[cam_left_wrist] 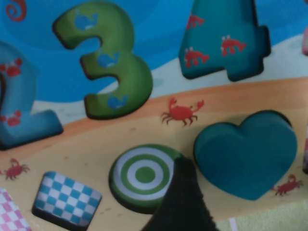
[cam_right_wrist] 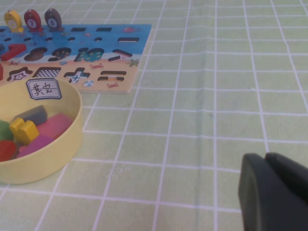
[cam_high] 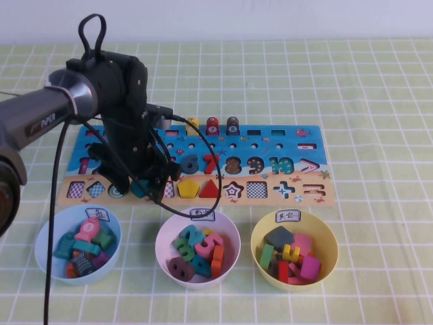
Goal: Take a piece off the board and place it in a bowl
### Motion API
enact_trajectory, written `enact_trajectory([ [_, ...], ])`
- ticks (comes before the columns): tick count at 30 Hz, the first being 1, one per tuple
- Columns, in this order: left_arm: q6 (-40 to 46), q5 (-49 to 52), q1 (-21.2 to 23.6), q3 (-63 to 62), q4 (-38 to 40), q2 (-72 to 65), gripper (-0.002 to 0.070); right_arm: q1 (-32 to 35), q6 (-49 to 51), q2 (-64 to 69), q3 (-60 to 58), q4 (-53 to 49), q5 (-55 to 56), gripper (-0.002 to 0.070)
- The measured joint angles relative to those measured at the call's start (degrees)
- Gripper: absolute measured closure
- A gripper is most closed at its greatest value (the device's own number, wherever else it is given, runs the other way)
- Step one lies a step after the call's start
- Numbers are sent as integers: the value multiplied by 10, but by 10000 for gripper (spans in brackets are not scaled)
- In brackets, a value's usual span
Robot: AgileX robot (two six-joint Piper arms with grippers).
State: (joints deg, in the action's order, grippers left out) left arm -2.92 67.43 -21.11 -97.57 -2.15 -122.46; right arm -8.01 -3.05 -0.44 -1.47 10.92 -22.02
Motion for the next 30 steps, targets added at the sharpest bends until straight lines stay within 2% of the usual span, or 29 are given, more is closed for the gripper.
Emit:
enact_trajectory([
  [3, 1, -6, 0, 0, 1, 0, 211, 0, 0, 0, 0, 0, 0, 694],
  [9, 1, -10, 3, 0, -4, 0, 372, 0, 0, 0, 0, 0, 0, 694],
  [30, 1, -10, 3, 0, -4, 6, 375, 0, 0, 0, 0, 0, 0, 694],
])
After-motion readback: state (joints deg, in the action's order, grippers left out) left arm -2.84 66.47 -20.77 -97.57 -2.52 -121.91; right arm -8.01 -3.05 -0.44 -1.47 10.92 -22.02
